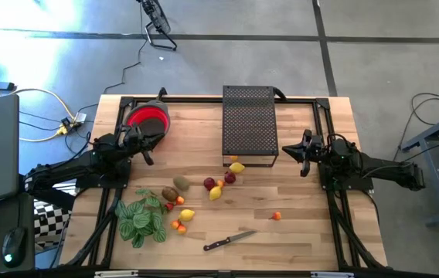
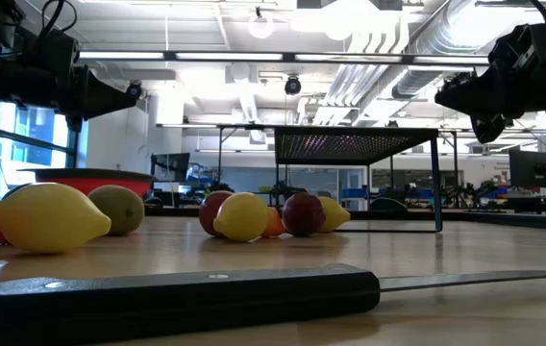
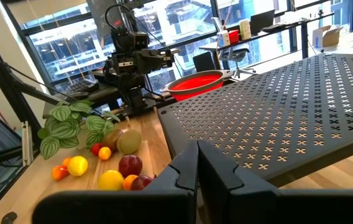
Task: Pick & Place Fruit
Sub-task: Put the right green kiwi into strainer bowl
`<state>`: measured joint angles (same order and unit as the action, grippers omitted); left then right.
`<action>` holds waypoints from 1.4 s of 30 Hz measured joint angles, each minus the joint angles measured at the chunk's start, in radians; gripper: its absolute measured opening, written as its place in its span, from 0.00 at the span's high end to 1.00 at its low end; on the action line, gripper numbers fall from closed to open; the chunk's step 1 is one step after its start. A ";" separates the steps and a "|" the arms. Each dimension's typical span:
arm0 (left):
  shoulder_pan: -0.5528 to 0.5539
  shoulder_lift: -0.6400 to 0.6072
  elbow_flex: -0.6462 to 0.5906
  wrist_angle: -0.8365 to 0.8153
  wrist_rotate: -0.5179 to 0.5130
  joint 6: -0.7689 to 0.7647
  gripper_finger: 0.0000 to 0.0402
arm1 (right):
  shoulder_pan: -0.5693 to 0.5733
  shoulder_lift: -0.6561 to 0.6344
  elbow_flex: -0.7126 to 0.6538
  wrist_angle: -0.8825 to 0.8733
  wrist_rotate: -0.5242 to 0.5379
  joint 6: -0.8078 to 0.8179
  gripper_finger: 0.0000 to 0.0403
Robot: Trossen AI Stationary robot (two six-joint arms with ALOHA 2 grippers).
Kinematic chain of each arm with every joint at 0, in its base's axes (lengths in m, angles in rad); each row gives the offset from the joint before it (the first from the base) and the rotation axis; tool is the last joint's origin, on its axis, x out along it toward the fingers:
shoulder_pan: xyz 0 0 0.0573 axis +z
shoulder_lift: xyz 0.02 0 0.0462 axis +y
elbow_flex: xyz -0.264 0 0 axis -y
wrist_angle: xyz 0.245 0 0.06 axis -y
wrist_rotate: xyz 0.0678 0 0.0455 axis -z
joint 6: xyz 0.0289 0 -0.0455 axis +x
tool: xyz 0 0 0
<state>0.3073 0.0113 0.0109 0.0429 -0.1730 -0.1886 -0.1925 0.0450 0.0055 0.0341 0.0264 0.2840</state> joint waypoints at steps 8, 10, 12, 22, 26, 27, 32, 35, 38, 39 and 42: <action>0.000 0.000 0.000 0.000 0.000 0.000 0.97 | 0.000 0.000 0.000 0.000 0.000 0.000 1.00; 0.000 0.000 0.000 0.000 0.000 0.000 0.97 | 0.000 0.000 0.000 0.000 0.000 0.000 1.00; 0.000 0.000 0.000 0.000 0.000 0.000 0.97 | 0.000 0.000 0.000 0.000 0.000 0.000 1.00; 0.000 0.000 0.000 0.001 0.000 0.000 0.97 | 0.000 0.000 0.000 0.000 -0.002 0.000 1.00; 0.000 0.000 0.004 0.014 0.000 -0.003 0.97 | 0.000 0.000 0.000 0.001 0.011 0.001 1.00; 0.000 0.000 0.009 0.007 0.001 -0.003 0.97 | 0.000 0.000 0.000 0.002 0.020 0.007 1.00; 0.000 0.000 0.030 -0.001 0.068 0.021 0.97 | 0.000 0.000 0.000 0.013 0.028 0.008 1.00; 0.000 0.000 0.036 0.005 0.089 0.035 0.97 | 0.000 0.000 0.000 0.031 0.048 0.008 1.00; 0.000 0.000 0.037 -0.019 0.086 0.034 0.97 | 0.001 0.000 0.000 0.031 0.077 0.007 1.00; 0.000 0.000 0.037 -0.029 0.086 0.034 0.97 | 0.001 0.000 0.000 0.031 0.079 0.006 1.00; 0.000 0.000 0.038 -0.049 0.084 0.034 0.97 | 0.001 0.000 0.000 0.031 0.079 0.000 1.00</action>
<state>0.3069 0.0113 0.0486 -0.0065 -0.0885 -0.1543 -0.1917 0.0452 0.0055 0.0647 0.1051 0.2844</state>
